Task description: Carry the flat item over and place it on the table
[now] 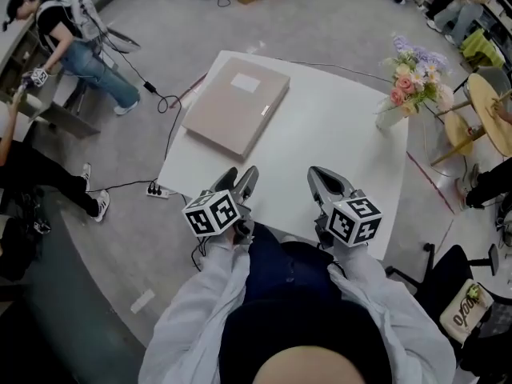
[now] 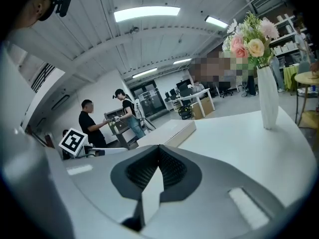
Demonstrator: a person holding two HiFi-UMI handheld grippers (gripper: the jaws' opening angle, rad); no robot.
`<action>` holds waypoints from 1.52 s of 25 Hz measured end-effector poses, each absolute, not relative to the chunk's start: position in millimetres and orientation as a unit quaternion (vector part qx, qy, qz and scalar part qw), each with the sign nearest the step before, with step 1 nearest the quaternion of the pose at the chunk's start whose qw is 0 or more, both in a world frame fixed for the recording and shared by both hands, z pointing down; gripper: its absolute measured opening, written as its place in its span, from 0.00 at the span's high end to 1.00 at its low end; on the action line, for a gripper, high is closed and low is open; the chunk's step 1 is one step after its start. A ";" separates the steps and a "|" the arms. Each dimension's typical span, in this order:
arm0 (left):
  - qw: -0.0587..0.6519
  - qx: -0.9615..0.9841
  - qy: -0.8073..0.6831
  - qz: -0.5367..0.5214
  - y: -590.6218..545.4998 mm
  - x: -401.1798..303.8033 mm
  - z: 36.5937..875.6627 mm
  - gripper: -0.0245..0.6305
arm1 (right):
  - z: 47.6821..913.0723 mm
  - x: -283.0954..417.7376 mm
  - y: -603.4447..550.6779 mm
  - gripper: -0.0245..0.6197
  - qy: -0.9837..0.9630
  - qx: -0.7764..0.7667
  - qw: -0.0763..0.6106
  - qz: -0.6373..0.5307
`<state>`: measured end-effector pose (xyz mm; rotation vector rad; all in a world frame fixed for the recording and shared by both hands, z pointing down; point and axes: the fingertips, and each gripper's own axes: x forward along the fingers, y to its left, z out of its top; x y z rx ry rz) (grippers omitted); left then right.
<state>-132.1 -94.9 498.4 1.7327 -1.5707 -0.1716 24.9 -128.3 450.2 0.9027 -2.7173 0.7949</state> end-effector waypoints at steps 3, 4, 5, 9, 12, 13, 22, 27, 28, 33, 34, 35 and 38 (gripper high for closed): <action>0.372 0.686 -0.622 -0.064 -82.8 -118.5 499.7 0.64 | 452.8 39.0 -116.8 0.95 -0.913 0.302 0.089 0.260; 0.367 0.688 -0.623 -0.063 -80.1 -114.1 500.0 0.67 | 454.2 44.1 -114.2 0.95 -0.912 0.304 0.090 0.258; 0.361 0.692 -0.622 -0.062 -78.0 -109.7 499.7 0.69 | 455.6 49.2 -112.2 0.95 -0.912 0.307 0.090 0.257; 0.329 0.708 -0.622 -0.058 -72.2 -95.8 492.7 0.83 | 460.0 66.4 -107.0 0.95 -0.910 0.318 0.095 0.248; 0.298 0.719 -0.627 -0.039 -69.8 -89.6 488.5 0.93 | 461.2 76.7 -104.6 0.95 -0.911 0.322 0.097 0.237; 0.287 0.723 -0.627 -0.030 -69.8 -87.1 487.5 0.96 | 461.6 80.1 -104.3 0.95 -0.912 0.323 0.097 0.233; 0.231 0.763 -0.604 0.014 -65.0 -63.1 481.8 0.96 | 470.0 102.9 -99.3 0.95 -0.909 0.336 0.108 0.220; 0.231 0.773 -0.590 0.017 -64.6 -55.3 484.5 0.96 | 474.0 110.4 -98.0 0.95 -0.907 0.340 0.109 0.222; 0.232 0.774 -0.589 0.018 -63.8 -54.4 485.4 0.96 | 474.3 110.5 -97.5 0.95 -0.907 0.340 0.109 0.223; 0.238 0.775 -0.586 0.015 -59.9 -50.7 487.1 0.96 | 474.4 109.0 -94.6 0.95 -0.908 0.336 0.108 0.225; 0.237 0.775 -0.586 0.017 -59.4 -50.5 487.4 0.96 | 474.5 108.9 -94.2 0.95 -0.908 0.336 0.108 0.225; 0.236 0.775 -0.586 0.020 -59.0 -50.4 487.8 0.96 | 474.6 108.9 -93.8 0.95 -0.908 0.336 0.108 0.225; 0.235 0.775 -0.587 0.025 -56.7 -50.4 488.3 0.96 | 475.1 109.2 -91.8 0.95 -0.908 0.336 0.108 0.227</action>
